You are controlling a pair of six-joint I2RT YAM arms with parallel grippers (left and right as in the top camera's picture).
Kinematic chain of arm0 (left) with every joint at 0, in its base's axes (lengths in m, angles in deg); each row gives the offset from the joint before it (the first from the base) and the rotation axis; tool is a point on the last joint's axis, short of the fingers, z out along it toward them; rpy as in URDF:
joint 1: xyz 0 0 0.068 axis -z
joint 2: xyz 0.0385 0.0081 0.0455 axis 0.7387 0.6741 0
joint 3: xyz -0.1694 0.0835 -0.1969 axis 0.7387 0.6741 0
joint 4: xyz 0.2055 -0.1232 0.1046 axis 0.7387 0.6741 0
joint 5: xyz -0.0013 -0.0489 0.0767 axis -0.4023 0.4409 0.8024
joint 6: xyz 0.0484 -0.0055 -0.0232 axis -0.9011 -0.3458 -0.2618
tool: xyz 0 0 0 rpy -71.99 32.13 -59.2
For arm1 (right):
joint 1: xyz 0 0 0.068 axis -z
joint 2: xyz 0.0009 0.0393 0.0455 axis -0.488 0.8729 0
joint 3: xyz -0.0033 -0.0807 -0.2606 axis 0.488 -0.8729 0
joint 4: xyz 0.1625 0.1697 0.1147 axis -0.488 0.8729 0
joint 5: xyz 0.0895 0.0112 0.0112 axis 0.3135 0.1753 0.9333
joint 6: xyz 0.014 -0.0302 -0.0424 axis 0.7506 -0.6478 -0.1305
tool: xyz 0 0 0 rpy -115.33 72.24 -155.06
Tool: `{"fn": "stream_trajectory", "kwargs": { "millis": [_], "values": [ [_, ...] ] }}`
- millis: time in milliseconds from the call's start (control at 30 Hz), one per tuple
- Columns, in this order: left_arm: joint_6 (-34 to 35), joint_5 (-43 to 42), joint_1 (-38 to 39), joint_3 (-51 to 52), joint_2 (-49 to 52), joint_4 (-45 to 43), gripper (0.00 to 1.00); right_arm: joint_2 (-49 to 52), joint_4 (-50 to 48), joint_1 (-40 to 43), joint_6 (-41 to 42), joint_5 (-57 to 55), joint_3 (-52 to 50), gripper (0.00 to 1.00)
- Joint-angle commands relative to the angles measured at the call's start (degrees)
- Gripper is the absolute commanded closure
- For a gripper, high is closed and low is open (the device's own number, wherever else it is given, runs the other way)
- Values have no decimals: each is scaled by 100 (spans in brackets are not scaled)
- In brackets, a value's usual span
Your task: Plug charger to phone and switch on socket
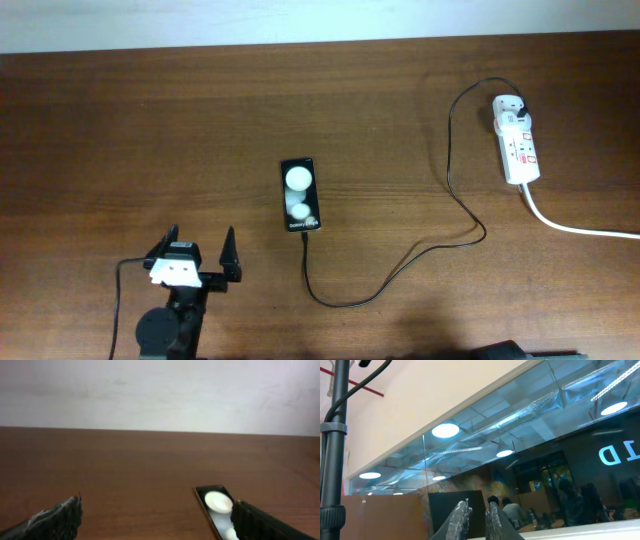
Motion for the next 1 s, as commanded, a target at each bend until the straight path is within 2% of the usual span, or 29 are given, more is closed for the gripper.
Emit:
{"fn": "stream_trajectory", "kwargs": {
  "millis": [0, 67, 200, 233, 267, 300, 500, 533, 800, 967],
  "values": [
    [-109, 83, -20, 122, -42, -44, 1, -74, -2, -20, 24, -70, -20, 84],
    [-109, 83, -20, 122, -42, -44, 1, -74, 13, -20, 24, -70, -20, 81],
    [-109, 83, -26, 120, -39, -39, 1, -74, -341, -20, 20, -72, -151, 59],
    [-109, 83, -66, 120, -39, -35, 1, -74, -555, -20, 20, -72, -269, 41],
    [-109, 83, -111, 120, -39, -33, 1, -74, -614, -20, 20, -72, -358, 15],
    [-109, 83, -151, 120, -37, -33, 1, -74, -623, -20, 20, -74, -518, 1],
    [-109, 83, -149, 120, -37, -33, 1, -66, -485, -20, 20, -695, -2079, 1],
    [-109, 83, -149, 120, -37, -33, 1, -66, -507, -20, 22, -942, -2667, 1],
    [-109, 83, -149, 120, -37, -33, 1, -66, -1143, -20, 22, -1150, -5209, 1],
    [-109, 83, -149, 120, -37, -33, 1, -66, -1268, -20, 22, -1255, -5945, 1]
  ]
}}
